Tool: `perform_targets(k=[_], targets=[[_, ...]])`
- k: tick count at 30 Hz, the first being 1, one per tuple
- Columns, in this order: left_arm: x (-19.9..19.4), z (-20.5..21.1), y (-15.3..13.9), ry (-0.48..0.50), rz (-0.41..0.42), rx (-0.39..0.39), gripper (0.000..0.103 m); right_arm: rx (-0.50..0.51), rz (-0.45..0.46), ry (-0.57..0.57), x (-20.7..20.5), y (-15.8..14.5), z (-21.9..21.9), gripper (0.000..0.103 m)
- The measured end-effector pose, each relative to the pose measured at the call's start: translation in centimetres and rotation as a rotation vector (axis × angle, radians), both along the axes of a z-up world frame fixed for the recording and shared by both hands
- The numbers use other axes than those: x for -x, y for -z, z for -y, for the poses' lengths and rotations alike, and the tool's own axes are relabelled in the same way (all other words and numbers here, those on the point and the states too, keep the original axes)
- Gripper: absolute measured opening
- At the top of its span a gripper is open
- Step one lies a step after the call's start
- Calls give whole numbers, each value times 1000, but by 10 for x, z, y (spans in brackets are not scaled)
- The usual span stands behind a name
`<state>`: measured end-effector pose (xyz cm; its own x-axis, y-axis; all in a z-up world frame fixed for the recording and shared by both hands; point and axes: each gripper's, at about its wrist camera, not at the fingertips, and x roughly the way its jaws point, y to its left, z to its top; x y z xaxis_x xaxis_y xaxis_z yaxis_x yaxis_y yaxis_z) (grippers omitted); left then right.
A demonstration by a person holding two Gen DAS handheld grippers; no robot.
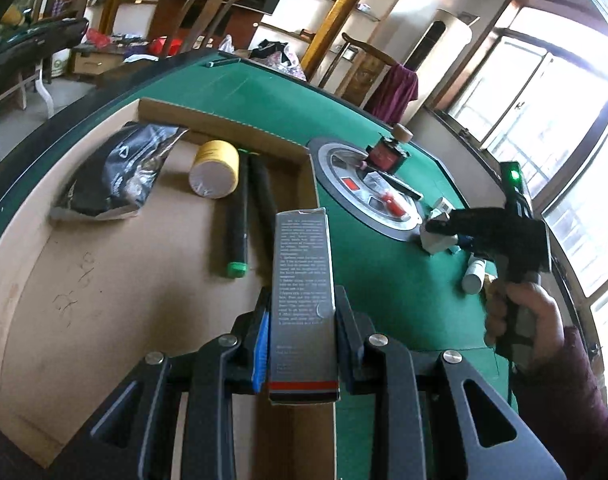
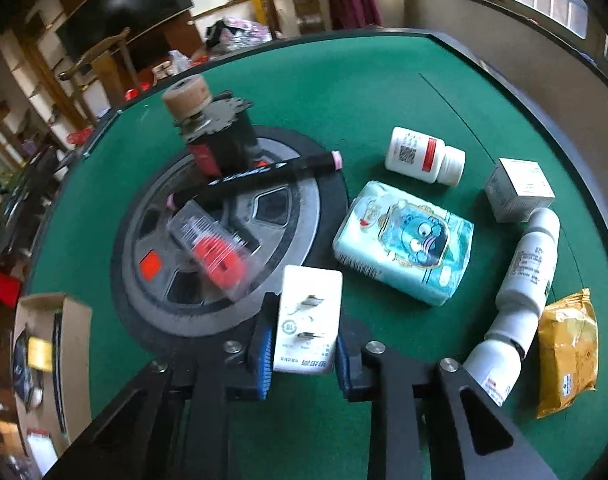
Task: Organize objects
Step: 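Carry the product box over the cardboard box with left while right carries the white plug there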
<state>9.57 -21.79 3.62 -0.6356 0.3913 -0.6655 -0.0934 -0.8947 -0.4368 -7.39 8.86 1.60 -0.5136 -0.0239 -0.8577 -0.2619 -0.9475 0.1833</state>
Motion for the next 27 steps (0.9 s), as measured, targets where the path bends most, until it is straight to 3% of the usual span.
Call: perform_targets(k=[10, 27], targets=[[-14, 19, -5, -73, -5, 38, 26, 152, -55, -125, -37, -9, 8, 24], [-31, 30, -14, -129, -17, 76, 26, 128, -77, -174, -30, -6, 23, 25]])
